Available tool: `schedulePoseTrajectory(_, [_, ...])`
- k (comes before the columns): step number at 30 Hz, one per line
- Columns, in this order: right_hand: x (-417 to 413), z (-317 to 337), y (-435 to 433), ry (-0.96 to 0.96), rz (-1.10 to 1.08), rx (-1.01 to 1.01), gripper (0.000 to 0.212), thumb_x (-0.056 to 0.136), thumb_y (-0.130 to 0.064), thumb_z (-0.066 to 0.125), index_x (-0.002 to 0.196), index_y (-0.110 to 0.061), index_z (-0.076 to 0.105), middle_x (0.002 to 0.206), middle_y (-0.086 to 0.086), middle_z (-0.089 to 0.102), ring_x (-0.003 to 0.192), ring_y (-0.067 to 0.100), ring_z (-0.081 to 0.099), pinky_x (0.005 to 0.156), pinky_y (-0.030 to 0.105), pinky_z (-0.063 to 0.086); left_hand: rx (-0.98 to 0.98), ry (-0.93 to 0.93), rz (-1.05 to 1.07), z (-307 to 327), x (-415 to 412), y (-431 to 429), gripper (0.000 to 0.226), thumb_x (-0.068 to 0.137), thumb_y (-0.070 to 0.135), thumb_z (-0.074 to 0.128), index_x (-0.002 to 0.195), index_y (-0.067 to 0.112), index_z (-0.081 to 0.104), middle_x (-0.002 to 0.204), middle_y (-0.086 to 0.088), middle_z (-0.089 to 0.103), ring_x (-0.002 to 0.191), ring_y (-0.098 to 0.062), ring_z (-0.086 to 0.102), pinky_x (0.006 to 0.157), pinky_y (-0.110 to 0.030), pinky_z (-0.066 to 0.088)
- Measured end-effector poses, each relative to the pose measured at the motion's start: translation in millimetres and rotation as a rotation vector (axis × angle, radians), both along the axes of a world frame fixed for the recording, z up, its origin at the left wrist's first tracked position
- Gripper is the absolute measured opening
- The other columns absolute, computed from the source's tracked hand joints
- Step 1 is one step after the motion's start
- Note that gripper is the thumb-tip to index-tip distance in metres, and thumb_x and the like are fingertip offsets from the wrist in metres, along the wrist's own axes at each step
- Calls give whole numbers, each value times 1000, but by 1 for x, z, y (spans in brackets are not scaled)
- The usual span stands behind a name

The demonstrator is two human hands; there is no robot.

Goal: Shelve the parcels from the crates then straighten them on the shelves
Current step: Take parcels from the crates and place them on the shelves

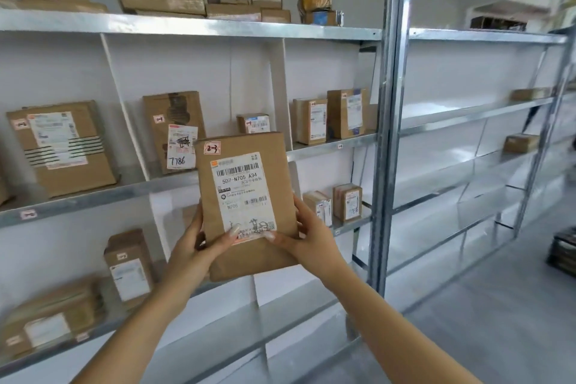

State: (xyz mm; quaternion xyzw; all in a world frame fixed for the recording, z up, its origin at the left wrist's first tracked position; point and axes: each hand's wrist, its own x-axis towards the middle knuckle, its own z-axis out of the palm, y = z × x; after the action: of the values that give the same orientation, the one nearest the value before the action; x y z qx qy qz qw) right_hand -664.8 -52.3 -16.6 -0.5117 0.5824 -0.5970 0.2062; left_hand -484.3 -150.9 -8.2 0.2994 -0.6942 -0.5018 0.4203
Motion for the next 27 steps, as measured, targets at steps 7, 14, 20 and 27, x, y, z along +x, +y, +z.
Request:
schedulePoseTrajectory(7, [-65,-17,-3,57,-83,84,84,78,-35,78,148,-36,31,125,-15,60,112,10,57,89,26,54,-61,-87,26,-11,-61,-2,75,81,26,72,144,40,33,118,28,58,102,12,53,78,-10,44])
schedulePoseTrajectory(14, [-100,-31,-67,132,-110,148,88,77,-32,80,149,-32,30,121,-13,58,110,14,56,94,36,52,-68,-154,84,-28,-83,-60,69,82,24,73,143,34,41,134,13,55,117,-3,53,92,-22,43])
schedulePoseTrajectory(20, [-130,-63,-161,203,-143,247,82,71,-33,84,139,-18,41,123,0,63,107,20,59,91,39,52,-54,-162,183,-68,-114,-142,75,78,21,77,143,32,41,127,8,61,108,-7,59,91,-26,50])
schedulePoseTrajectory(27, [-165,-122,-262,275,-109,410,84,69,-21,86,135,-11,34,107,1,57,107,28,57,77,28,41,75,-162,245,-144,-157,-224,96,79,6,74,151,30,16,133,-5,56,108,-10,57,92,-21,42])
